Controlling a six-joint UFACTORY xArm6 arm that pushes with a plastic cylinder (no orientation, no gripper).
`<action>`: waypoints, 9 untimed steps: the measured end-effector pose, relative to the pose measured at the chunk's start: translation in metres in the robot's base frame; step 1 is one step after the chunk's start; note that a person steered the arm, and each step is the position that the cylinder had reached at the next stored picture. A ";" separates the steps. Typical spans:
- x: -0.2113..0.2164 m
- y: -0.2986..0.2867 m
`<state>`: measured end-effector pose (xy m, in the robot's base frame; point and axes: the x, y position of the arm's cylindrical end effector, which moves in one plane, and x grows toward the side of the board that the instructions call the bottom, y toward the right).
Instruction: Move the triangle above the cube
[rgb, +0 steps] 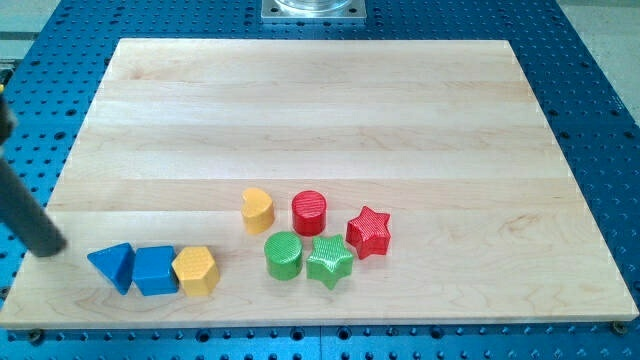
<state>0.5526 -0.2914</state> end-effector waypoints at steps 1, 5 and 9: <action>0.063 0.000; -0.006 0.095; -0.064 0.029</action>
